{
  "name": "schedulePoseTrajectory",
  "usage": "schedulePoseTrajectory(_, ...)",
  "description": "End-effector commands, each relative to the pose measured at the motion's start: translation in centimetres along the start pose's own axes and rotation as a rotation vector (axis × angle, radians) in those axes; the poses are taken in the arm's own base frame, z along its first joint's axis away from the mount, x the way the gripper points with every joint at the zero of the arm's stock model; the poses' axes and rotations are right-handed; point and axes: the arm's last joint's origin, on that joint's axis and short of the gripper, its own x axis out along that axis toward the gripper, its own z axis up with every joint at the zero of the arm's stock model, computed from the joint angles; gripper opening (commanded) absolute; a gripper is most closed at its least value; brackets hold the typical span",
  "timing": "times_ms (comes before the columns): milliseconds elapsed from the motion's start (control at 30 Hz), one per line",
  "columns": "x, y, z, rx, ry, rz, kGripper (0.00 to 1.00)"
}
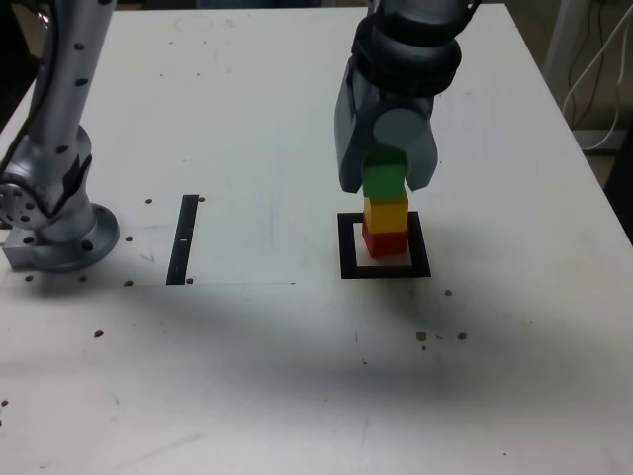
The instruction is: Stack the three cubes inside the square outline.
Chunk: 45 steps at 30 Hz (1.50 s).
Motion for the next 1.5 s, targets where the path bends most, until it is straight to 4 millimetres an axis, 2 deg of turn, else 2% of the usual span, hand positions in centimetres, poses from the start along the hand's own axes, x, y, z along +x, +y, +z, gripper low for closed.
schedulePoseTrajectory(0,0.3,-0.1,0.2,0.003,0.012,0.001,0.33)
schedulePoseTrajectory(300,1.0,-0.5,0.7,0.014,0.033,-0.024,0.50)
schedulePoseTrajectory(567,1.4,-0.4,0.7,0.018,0.045,-0.010,0.70)
schedulePoseTrajectory(833,1.0,-0.3,0.5,0.025,0.027,0.009,0.80)
schedulePoseTrajectory(1067,0.7,-0.1,0.5,0.034,0.011,0.028,0.97)
schedulePoseTrajectory(1467,-0.1,0.1,0.3,0.060,-0.005,0.030,0.99)
